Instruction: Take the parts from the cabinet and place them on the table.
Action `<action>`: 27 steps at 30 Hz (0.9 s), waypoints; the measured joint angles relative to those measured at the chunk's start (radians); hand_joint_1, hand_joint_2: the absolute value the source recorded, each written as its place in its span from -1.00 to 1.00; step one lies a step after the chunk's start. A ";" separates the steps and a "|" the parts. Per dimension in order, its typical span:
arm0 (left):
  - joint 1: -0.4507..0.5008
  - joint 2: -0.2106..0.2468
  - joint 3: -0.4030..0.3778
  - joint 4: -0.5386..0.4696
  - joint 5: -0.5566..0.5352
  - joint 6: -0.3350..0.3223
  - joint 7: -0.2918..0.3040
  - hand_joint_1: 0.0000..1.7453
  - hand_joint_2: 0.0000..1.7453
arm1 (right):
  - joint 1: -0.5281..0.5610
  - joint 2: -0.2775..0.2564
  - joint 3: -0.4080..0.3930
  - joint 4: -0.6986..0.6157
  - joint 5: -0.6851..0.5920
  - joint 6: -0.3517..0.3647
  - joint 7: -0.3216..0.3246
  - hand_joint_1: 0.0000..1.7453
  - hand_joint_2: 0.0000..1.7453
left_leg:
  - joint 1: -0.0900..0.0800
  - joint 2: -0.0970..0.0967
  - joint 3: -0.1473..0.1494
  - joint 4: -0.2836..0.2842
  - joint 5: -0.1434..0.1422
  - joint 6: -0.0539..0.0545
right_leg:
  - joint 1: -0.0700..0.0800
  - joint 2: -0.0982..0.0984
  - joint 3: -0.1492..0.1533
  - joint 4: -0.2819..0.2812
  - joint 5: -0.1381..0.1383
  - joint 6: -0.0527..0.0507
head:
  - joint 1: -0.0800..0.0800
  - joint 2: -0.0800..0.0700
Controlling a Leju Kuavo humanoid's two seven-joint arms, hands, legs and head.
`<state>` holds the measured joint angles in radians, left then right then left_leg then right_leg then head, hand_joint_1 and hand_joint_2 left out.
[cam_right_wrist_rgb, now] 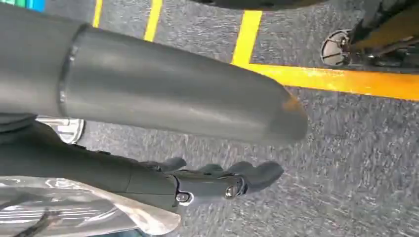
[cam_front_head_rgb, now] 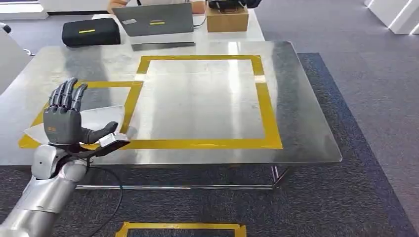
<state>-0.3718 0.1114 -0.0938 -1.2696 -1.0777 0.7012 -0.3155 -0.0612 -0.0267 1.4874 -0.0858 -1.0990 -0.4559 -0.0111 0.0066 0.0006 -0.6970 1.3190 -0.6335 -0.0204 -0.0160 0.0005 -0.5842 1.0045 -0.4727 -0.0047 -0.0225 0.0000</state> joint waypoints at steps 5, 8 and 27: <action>-0.006 0.004 -0.001 0.000 -0.001 0.000 0.001 -1.00 -1.00 | -0.002 0.000 0.000 0.000 0.000 0.000 0.001 -1.00 -1.00 | 0.004 -0.003 0.176 -0.312 0.108 0.009 | -0.002 0.002 -0.010 0.001 0.013 0.015 | 0.001 0.000; -0.009 0.004 -0.001 0.000 -0.002 0.000 0.001 -1.00 -1.00 | -0.003 0.001 0.001 0.000 0.001 0.000 0.001 -1.00 -1.00 | -0.004 -0.003 0.159 -0.308 0.135 0.025 | 0.003 0.004 -0.021 0.000 0.029 0.034 | 0.000 0.000; 0.015 0.016 -0.001 -0.006 -0.011 0.000 0.022 -1.00 -1.00 | -0.006 0.004 0.015 0.000 0.013 0.005 0.042 -1.00 -1.00 | -0.009 0.006 0.015 -0.270 0.191 0.012 | 0.010 -0.007 0.092 -0.039 -0.052 -0.008 | 0.012 0.000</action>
<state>-0.3566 0.1274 -0.0950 -1.2753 -1.0884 0.7015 -0.2933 -0.0675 -0.0225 1.5026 -0.0858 -1.0857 -0.4513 0.0309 -0.0023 0.0069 -0.6823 1.0495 -0.4420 -0.0080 -0.0056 -0.0066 -0.4921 0.9655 -0.5245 -0.0129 -0.0103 0.0000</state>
